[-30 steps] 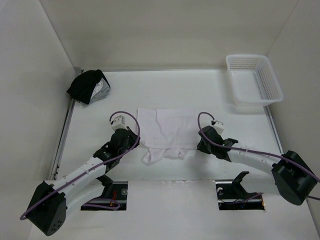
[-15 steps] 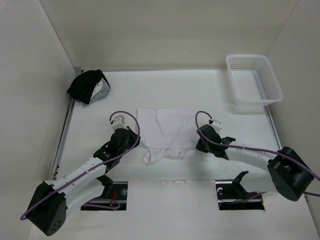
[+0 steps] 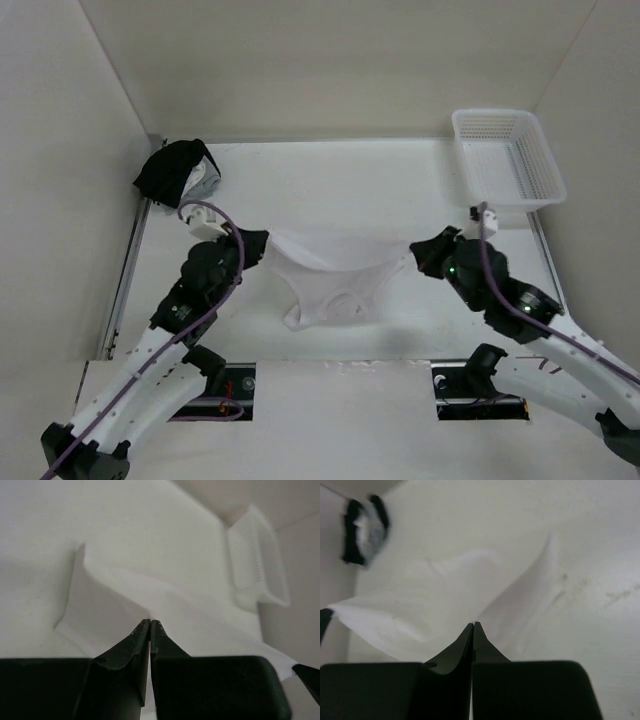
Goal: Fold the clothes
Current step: Flatten the tank top out
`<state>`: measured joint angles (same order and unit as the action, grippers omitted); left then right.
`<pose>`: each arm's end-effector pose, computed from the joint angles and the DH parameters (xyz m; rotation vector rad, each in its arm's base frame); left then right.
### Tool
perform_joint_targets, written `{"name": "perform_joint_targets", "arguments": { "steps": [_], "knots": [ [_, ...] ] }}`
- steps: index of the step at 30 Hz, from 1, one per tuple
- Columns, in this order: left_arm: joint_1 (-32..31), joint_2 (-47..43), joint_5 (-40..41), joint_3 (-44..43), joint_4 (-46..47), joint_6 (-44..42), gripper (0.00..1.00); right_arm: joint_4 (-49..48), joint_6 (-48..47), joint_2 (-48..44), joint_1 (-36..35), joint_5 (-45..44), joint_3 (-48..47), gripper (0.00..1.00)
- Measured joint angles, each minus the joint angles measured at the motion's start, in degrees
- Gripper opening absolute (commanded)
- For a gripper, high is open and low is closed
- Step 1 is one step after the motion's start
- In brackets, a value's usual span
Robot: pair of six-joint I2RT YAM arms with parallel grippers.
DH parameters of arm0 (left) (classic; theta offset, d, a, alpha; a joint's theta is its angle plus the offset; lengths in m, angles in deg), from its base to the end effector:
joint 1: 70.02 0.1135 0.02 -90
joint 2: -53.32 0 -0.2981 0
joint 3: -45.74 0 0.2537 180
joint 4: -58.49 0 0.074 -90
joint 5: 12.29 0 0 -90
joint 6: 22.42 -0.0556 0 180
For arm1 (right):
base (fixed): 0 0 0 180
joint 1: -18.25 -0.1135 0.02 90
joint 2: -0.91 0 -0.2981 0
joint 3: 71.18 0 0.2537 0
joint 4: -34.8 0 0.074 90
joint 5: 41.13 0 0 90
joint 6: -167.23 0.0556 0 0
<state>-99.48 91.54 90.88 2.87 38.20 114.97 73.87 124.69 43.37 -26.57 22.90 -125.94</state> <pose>0.1473 -0.0687 0.2840 -0.4584 1.8429 -0.7207 0.1297 0.0946 0.3129 0.3322 2.0068 0.5721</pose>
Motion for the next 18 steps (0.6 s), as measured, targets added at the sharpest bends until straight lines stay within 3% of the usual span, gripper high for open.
{"name": "perform_joint_targets", "arguments": {
  "steps": [5,11,15,18],
  "knots": [
    [0.3,-6.5,2.0,-16.6,-5.2,-1.0,0.02,6.8,-6.8,-4.6,-11.8,-9.2,-22.4,0.00],
    [0.5,-7.9,4.9,-38.3,-6.5,-3.2,0.02,6.7,-20.0,-2.0,-34.3,-25.5,-46.7,0.00],
    [1.2,-7.3,4.5,-48.4,-6.6,-3.9,0.02,-0.4,-34.3,3.8,-49.4,-35.7,-57.0,0.00],
    [4.2,-5.7,3.6,-54.3,-6.4,-4.1,0.02,-11.9,-49.0,8.6,-55.3,-40.1,-59.6,0.00]
  ]
}}
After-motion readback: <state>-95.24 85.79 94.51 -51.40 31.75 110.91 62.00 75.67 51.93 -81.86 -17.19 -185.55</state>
